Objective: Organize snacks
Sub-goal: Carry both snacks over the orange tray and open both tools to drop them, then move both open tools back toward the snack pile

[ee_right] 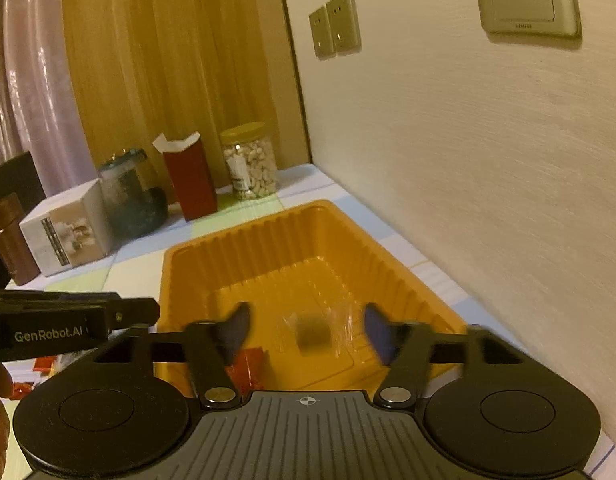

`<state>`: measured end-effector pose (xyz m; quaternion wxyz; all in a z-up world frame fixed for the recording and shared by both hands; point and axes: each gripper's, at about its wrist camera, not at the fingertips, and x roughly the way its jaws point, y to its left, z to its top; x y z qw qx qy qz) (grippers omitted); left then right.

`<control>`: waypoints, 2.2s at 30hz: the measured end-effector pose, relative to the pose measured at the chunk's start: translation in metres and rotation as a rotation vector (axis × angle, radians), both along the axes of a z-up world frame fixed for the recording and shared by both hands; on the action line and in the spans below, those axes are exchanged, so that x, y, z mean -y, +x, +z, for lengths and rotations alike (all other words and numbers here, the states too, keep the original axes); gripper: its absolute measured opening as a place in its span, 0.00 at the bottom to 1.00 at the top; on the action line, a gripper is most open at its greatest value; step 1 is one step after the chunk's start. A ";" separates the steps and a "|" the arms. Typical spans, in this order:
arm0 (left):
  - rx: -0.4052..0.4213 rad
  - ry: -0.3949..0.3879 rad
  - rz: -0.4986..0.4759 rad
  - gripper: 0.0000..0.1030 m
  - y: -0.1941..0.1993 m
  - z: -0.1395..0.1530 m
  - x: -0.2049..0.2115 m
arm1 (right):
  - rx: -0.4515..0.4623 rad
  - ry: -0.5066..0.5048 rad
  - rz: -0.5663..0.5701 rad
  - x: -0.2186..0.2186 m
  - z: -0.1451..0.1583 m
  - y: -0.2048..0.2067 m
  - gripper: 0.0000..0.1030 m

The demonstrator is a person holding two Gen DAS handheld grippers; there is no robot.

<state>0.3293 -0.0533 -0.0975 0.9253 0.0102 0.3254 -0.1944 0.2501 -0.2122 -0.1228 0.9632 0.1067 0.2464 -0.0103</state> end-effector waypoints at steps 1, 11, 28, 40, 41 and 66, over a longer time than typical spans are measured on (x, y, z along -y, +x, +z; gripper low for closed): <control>-0.001 0.000 0.002 0.35 0.000 0.000 -0.001 | 0.003 -0.003 -0.001 0.000 0.001 -0.001 0.65; 0.012 0.011 0.033 0.37 -0.012 0.011 -0.028 | 0.026 -0.016 -0.014 -0.009 0.006 -0.005 0.65; 0.016 0.057 0.198 0.42 -0.039 0.022 -0.134 | 0.098 -0.034 0.177 -0.092 0.022 -0.013 0.65; -0.038 0.134 0.222 0.43 -0.055 0.002 -0.185 | 0.081 -0.093 0.319 -0.142 0.014 -0.009 0.65; -0.048 0.147 0.201 0.43 -0.056 -0.002 -0.186 | 0.075 -0.101 0.333 -0.145 0.012 -0.007 0.65; 0.030 0.493 -0.336 0.49 -0.052 -0.075 -0.144 | -0.110 -0.132 0.465 -0.164 -0.023 0.029 0.65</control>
